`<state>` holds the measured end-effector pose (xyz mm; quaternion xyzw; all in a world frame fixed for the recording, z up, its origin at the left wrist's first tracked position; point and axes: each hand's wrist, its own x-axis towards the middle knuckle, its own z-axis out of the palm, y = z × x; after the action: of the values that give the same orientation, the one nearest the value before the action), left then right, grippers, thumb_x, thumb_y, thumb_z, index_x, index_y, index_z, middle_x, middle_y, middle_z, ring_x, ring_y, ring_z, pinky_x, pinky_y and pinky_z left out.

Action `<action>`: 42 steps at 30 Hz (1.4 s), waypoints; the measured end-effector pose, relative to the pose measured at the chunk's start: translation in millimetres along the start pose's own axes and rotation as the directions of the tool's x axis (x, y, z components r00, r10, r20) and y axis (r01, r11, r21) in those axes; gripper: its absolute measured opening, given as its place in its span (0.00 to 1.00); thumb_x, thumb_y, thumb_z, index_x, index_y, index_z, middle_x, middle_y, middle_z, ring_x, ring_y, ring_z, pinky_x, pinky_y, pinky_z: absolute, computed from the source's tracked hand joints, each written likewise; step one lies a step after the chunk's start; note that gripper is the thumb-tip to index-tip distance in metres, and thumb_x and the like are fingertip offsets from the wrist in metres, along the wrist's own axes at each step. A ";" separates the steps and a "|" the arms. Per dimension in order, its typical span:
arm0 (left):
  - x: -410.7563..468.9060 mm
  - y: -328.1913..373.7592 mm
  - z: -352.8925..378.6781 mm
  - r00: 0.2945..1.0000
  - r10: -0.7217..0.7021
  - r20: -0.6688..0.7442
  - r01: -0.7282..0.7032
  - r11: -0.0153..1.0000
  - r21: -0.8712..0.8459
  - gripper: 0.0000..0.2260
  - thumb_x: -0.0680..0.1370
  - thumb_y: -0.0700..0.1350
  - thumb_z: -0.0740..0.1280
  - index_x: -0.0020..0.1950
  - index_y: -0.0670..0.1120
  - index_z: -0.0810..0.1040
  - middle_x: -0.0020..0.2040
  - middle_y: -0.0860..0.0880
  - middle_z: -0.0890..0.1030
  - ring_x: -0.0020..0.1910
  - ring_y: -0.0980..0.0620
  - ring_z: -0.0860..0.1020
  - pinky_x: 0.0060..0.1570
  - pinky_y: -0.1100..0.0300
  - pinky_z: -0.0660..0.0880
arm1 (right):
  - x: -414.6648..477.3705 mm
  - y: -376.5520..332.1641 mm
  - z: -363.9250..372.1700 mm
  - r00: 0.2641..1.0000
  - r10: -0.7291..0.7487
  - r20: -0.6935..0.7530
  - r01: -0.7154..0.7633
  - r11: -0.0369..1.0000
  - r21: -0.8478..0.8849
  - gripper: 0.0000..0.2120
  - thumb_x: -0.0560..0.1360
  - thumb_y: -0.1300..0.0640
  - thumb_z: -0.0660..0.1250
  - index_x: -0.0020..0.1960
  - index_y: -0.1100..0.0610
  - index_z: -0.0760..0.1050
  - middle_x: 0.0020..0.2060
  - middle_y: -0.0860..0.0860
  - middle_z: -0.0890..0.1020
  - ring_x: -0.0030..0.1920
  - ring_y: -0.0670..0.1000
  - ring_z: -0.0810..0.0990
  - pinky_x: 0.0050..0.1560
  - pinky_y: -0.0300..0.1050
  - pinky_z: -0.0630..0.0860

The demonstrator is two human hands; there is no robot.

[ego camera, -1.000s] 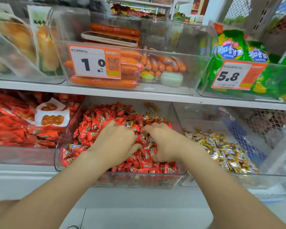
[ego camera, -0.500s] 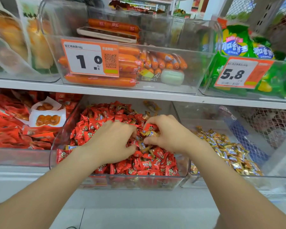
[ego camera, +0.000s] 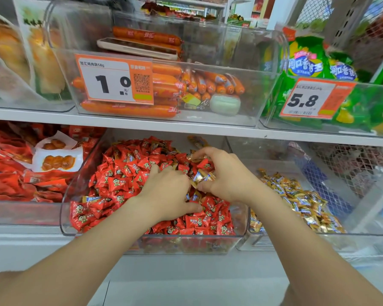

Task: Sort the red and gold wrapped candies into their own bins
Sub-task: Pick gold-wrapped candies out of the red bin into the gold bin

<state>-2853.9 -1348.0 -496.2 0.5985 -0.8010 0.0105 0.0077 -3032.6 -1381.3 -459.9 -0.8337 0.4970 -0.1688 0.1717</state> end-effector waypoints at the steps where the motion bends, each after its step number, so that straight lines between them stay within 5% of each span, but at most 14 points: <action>1: 0.7 3.3 -0.5 1.000 -0.018 -0.023 0.017 0.998 -0.054 0.23 0.73 0.73 0.67 0.44 0.53 0.80 0.41 0.55 0.76 0.50 0.50 0.71 0.56 0.44 0.64 | 0.9 1.1 1.0 1.000 0.000 0.003 0.000 1.000 -0.011 0.39 0.71 0.56 0.81 0.76 0.45 0.67 0.61 0.45 0.78 0.60 0.51 0.75 0.51 0.38 0.67; 5: -0.9 6.8 -3.6 0.993 -0.095 -0.072 0.071 0.956 -0.284 0.07 0.74 0.57 0.71 0.43 0.55 0.79 0.36 0.58 0.76 0.45 0.52 0.75 0.60 0.46 0.66 | 1.2 3.2 -1.7 1.000 -0.001 0.005 0.001 1.000 0.013 0.47 0.73 0.57 0.79 0.83 0.42 0.56 0.63 0.52 0.75 0.67 0.52 0.71 0.58 0.39 0.64; 9: -5.9 8.0 -2.9 0.993 -0.097 -0.074 0.067 0.940 -0.335 0.06 0.76 0.55 0.70 0.44 0.55 0.78 0.36 0.58 0.76 0.43 0.55 0.73 0.61 0.47 0.66 | -5.9 2.9 -7.8 0.998 -0.055 0.017 0.054 0.998 0.033 0.44 0.76 0.62 0.74 0.82 0.39 0.55 0.72 0.51 0.70 0.73 0.49 0.67 0.65 0.38 0.62; 11: -7.1 6.7 -4.9 0.988 -0.116 -0.102 0.069 0.924 -0.377 0.04 0.76 0.53 0.70 0.43 0.55 0.78 0.37 0.59 0.77 0.43 0.60 0.73 0.61 0.47 0.65 | -10.4 5.0 -9.7 0.996 -0.087 0.004 0.087 0.996 0.015 0.39 0.77 0.65 0.68 0.81 0.40 0.59 0.67 0.51 0.73 0.66 0.44 0.72 0.63 0.35 0.65; 15: -11.2 -3.6 -10.9 0.987 -0.118 -0.107 0.063 0.906 -0.419 0.04 0.76 0.47 0.70 0.44 0.57 0.79 0.40 0.62 0.81 0.46 0.63 0.76 0.61 0.49 0.65 | -19.8 10.2 -20.3 0.998 -0.041 -0.039 0.044 0.996 0.075 0.33 0.79 0.67 0.60 0.78 0.41 0.66 0.53 0.43 0.83 0.37 0.37 0.78 0.35 0.30 0.71; 19: -17.7 -12.4 -15.6 0.995 -0.034 -0.090 -0.013 0.878 -0.478 0.07 0.79 0.47 0.69 0.49 0.60 0.76 0.44 0.64 0.83 0.53 0.62 0.75 0.58 0.50 0.63 | -25.9 11.4 -26.0 0.996 -0.045 -0.076 0.052 0.993 0.102 0.28 0.77 0.69 0.56 0.65 0.41 0.77 0.43 0.45 0.84 0.34 0.44 0.79 0.33 0.36 0.72; 23: -21.4 -16.4 -21.1 0.991 0.027 -0.133 -0.095 0.837 -0.539 0.09 0.77 0.46 0.71 0.48 0.59 0.74 0.44 0.62 0.83 0.41 0.64 0.77 0.51 0.52 0.71 | -26.8 -2.7 -20.2 0.998 -0.026 -0.049 0.029 0.997 0.075 0.17 0.78 0.64 0.57 0.44 0.48 0.80 0.23 0.47 0.76 0.24 0.47 0.72 0.29 0.43 0.69; 29: -20.2 -27.2 -25.9 0.988 -0.008 -0.155 -0.079 0.832 -0.548 0.14 0.68 0.49 0.84 0.45 0.57 0.80 0.44 0.59 0.80 0.46 0.64 0.77 0.43 0.69 0.70 | -21.5 -4.4 -9.7 0.993 -0.100 0.056 0.105 0.990 -0.094 0.08 0.85 0.51 0.61 0.57 0.44 0.80 0.30 0.46 0.81 0.36 0.40 0.76 0.46 0.48 0.78; 32: -18.9 -30.2 -25.2 0.992 -0.013 -0.122 -0.054 0.845 -0.532 0.17 0.63 0.53 0.86 0.43 0.57 0.82 0.47 0.59 0.78 0.50 0.60 0.76 0.51 0.59 0.73 | -26.7 -10.9 -19.4 0.979 -0.108 0.175 0.145 0.966 -0.213 0.06 0.82 0.44 0.68 0.54 0.42 0.84 0.31 0.41 0.78 0.39 0.40 0.74 0.47 0.46 0.78; 35: -19.2 -29.5 -26.1 0.995 -0.020 -0.099 -0.034 0.855 -0.518 0.18 0.59 0.58 0.86 0.43 0.59 0.83 0.52 0.62 0.78 0.58 0.54 0.75 0.59 0.51 0.72 | -33.5 -16.6 -23.6 0.958 -0.089 0.272 0.195 0.898 -0.395 0.15 0.72 0.33 0.75 0.48 0.44 0.84 0.34 0.40 0.76 0.40 0.42 0.74 0.42 0.45 0.71; 39: -18.3 -31.7 -28.1 0.988 -0.009 -0.154 -0.073 0.852 -0.519 0.13 0.64 0.56 0.85 0.37 0.53 0.84 0.56 0.58 0.82 0.59 0.60 0.77 0.63 0.56 0.70 | -35.9 -20.7 -15.4 0.919 -0.015 0.395 0.246 0.803 -0.543 0.24 0.69 0.31 0.77 0.56 0.47 0.82 0.43 0.42 0.79 0.46 0.51 0.78 0.42 0.46 0.70; 42: -19.4 -33.5 -27.7 0.993 0.020 -0.119 -0.079 0.851 -0.519 0.13 0.68 0.54 0.83 0.37 0.51 0.81 0.65 0.53 0.82 0.66 0.56 0.76 0.68 0.54 0.70 | -33.6 -23.0 -7.7 0.908 0.016 0.418 0.240 0.798 -0.552 0.19 0.71 0.36 0.78 0.50 0.50 0.80 0.40 0.44 0.78 0.46 0.53 0.79 0.42 0.46 0.70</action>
<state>-2816.3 -1338.1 -468.7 0.5514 -0.7873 -0.1749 0.2133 -3033.4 -1342.1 -446.4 -0.8900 0.4271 0.1597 -0.0089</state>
